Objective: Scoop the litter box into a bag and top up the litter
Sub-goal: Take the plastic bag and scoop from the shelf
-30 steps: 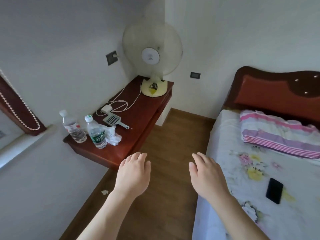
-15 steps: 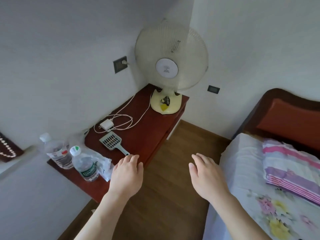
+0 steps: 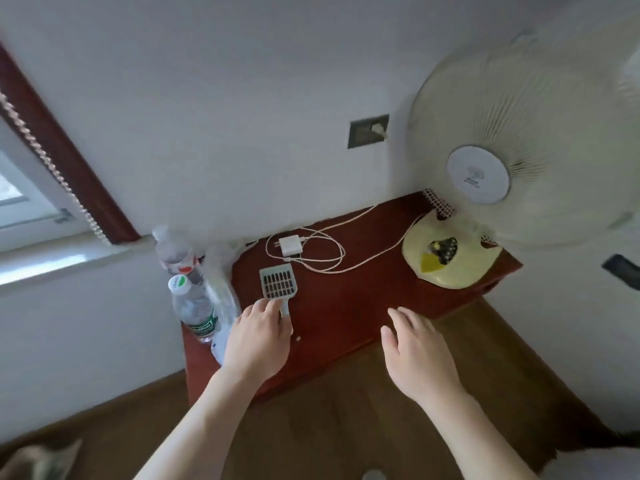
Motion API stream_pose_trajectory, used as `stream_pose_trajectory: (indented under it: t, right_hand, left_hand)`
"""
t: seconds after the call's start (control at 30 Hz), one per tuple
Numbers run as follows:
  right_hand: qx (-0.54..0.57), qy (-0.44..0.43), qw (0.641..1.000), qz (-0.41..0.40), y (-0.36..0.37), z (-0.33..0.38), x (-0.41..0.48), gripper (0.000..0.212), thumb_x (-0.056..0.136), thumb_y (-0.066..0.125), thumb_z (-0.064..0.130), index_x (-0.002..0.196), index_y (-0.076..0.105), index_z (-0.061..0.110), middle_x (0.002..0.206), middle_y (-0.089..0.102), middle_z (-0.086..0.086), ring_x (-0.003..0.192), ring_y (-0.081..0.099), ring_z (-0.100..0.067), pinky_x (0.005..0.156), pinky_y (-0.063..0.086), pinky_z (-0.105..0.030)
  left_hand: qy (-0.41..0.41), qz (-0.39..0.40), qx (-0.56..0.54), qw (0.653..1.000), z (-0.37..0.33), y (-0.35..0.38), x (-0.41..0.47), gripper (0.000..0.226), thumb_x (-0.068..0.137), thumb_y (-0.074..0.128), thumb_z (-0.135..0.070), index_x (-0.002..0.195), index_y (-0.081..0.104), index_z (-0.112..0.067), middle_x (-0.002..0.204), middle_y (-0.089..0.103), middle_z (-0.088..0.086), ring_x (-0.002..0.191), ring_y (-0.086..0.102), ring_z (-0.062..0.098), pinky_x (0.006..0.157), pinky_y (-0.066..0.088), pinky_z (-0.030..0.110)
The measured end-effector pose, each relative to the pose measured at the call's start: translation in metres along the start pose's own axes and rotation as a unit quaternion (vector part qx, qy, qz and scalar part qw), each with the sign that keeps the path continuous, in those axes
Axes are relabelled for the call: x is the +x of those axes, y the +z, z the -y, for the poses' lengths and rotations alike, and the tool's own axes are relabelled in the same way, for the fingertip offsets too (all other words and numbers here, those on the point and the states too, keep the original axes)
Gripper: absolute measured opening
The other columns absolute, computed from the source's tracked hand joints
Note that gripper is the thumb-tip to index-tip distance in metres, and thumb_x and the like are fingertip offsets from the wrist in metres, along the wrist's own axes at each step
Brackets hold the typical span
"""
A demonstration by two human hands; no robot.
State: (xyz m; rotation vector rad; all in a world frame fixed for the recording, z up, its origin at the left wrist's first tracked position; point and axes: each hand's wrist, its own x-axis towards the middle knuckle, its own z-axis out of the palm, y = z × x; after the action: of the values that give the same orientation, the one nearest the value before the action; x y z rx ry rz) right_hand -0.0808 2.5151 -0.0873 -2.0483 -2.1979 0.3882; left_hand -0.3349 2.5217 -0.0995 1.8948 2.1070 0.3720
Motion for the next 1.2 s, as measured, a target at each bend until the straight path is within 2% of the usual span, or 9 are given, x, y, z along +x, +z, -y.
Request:
stream_pose_trajectory:
  t: [0.23, 0.33, 0.5, 0.8, 1.03, 1.2]
  right_hand:
    - [-0.011, -0.142, 0.988, 0.065, 0.004, 0.003, 0.060, 0.051, 0.104, 0.029, 0.040, 0.149, 0.038, 0.019, 0.154, 0.040, 0.003, 0.141, 0.035, -0.016, 0.114, 0.030, -0.032]
    - [-0.004, -0.184, 0.979, 0.088, 0.016, 0.022, 0.075, 0.050, 0.104, 0.030, 0.039, 0.149, 0.039, 0.019, 0.152, 0.042, 0.003, 0.140, 0.037, -0.015, 0.114, 0.031, -0.032]
    - [-0.007, -0.227, 0.965, 0.129, 0.047, 0.057, 0.090, 0.049, 0.103, 0.031, 0.038, 0.148, 0.040, 0.019, 0.152, 0.043, 0.003, 0.139, 0.038, -0.016, 0.113, 0.033, -0.033]
    - [0.008, -0.213, 0.967, 0.143, 0.100, 0.096, 0.123, 0.046, 0.103, 0.034, 0.036, 0.143, 0.046, 0.017, 0.144, 0.051, 0.002, 0.131, 0.046, -0.019, 0.108, 0.040, -0.034]
    - [0.046, -0.174, 0.972, 0.153, 0.146, 0.106, 0.143, 0.039, 0.103, 0.037, 0.034, 0.130, 0.056, 0.014, 0.130, 0.060, -0.002, 0.120, 0.053, -0.021, 0.100, 0.045, -0.034]
    - [0.061, -0.145, 0.978, 0.133, 0.170, 0.103, 0.152, 0.037, 0.101, 0.043, 0.039, 0.119, 0.061, 0.012, 0.114, 0.065, -0.002, 0.108, 0.058, -0.019, 0.089, 0.049, -0.031]
  left_hand:
    - [-0.156, -0.042, 0.012, 0.987, 0.005, -0.003, -0.015, 0.040, 0.096, 0.041, -0.034, 0.130, 0.052, -0.017, 0.126, 0.059, 0.005, 0.112, 0.056, 0.029, 0.090, 0.048, 0.041]
    - [-0.206, -0.046, 0.008, 0.977, 0.015, -0.003, -0.020, 0.040, 0.096, 0.041, -0.033, 0.133, 0.049, -0.019, 0.131, 0.056, 0.004, 0.115, 0.054, 0.028, 0.091, 0.047, 0.040]
    - [-0.248, -0.031, 0.001, 0.968, 0.041, 0.009, -0.021, 0.045, 0.097, 0.040, -0.037, 0.139, 0.045, -0.021, 0.137, 0.052, 0.001, 0.120, 0.051, 0.024, 0.094, 0.043, 0.037]
    - [-0.261, -0.015, -0.045, 0.964, 0.073, 0.041, 0.014, 0.046, 0.097, 0.039, -0.041, 0.138, 0.043, -0.021, 0.137, 0.052, 0.002, 0.121, 0.051, 0.024, 0.093, 0.045, 0.039]
    - [-0.277, -0.012, -0.058, 0.959, 0.078, 0.078, 0.032, 0.042, 0.090, 0.051, -0.048, 0.123, 0.047, -0.023, 0.122, 0.055, 0.001, 0.108, 0.056, 0.025, 0.081, 0.050, 0.039]
    - [-0.288, -0.016, -0.057, 0.956, 0.084, 0.099, 0.047, 0.038, 0.086, 0.059, -0.044, 0.115, 0.050, -0.022, 0.118, 0.053, 0.000, 0.105, 0.056, 0.024, 0.076, 0.049, 0.037]
